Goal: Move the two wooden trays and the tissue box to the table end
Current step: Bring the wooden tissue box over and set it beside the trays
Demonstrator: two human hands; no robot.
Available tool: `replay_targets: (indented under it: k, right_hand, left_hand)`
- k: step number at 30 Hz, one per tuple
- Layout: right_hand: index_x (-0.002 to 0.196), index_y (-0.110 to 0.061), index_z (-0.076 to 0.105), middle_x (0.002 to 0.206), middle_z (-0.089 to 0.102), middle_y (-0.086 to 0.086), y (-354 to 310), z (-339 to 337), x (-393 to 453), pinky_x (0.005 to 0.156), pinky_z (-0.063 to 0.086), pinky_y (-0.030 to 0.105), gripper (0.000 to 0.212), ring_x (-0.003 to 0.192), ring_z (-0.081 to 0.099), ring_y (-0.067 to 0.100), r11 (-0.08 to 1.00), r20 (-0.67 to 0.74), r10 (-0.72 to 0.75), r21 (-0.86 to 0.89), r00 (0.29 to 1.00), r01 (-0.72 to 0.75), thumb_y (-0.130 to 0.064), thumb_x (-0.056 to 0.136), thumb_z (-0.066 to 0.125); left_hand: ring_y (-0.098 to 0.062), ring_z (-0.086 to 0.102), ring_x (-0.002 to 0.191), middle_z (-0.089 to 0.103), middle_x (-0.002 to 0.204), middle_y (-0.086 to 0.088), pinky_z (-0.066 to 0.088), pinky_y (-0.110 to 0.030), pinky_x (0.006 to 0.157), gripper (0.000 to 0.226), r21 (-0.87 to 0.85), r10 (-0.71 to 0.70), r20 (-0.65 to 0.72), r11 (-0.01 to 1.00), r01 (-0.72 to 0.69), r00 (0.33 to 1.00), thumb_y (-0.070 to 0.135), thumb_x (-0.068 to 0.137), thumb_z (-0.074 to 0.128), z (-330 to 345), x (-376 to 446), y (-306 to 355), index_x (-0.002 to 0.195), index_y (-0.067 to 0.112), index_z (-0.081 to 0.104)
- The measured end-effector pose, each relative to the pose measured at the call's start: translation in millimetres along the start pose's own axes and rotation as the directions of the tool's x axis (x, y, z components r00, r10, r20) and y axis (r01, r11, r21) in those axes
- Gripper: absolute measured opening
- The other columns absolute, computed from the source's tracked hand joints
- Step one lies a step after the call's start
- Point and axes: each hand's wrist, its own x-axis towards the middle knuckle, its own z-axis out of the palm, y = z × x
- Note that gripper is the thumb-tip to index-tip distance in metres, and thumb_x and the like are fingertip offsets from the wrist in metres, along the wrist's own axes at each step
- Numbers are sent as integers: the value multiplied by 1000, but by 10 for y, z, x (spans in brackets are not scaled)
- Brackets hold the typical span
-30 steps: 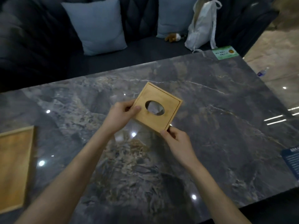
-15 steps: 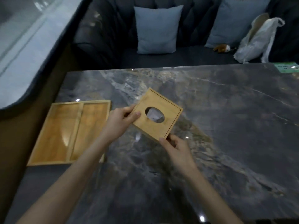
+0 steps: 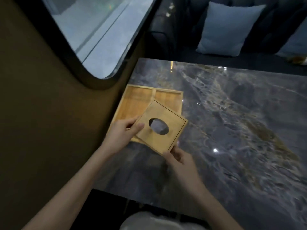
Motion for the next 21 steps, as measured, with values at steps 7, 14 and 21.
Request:
replay_targets:
  k: [7, 14, 21]
  right_hand:
    - [105, -28, 65, 97, 73, -18, 190, 591, -64, 82, 50, 18, 22, 93, 65, -5, 999, 176, 31, 8, 984, -33, -21, 86, 58]
    - [96, -35, 65, 86, 72, -27, 426, 889, -99, 83, 52, 25, 18, 90, 66, -2, 994, 257, 78, -99, 963, -54, -22, 87, 56]
    - [100, -26, 64, 91, 73, -16, 511, 1144, -159, 74, 49, 11, 15, 91, 65, -4, 985, 317, 161, -110, 935, -133, -21, 88, 56]
  left_hand:
    - [-8, 60, 106, 65, 110, 8, 52, -18, 82, 42, -205, -197, -9, 960, 191, 980, 30, 86, 53, -353, -585, -624, 127, 23, 48]
    - [-6, 55, 111, 60, 121, 5, 45, -31, 97, 43, -256, -326, -51, 918, 303, 944, 28, 88, 52, -369, -809, -1002, 129, 18, 47]
    - [13, 55, 95, 60, 109, 20, 45, -9, 82, 44, -238, -354, -79, 915, 327, 932, 28, 86, 54, -474, -943, -1314, 129, 20, 47]
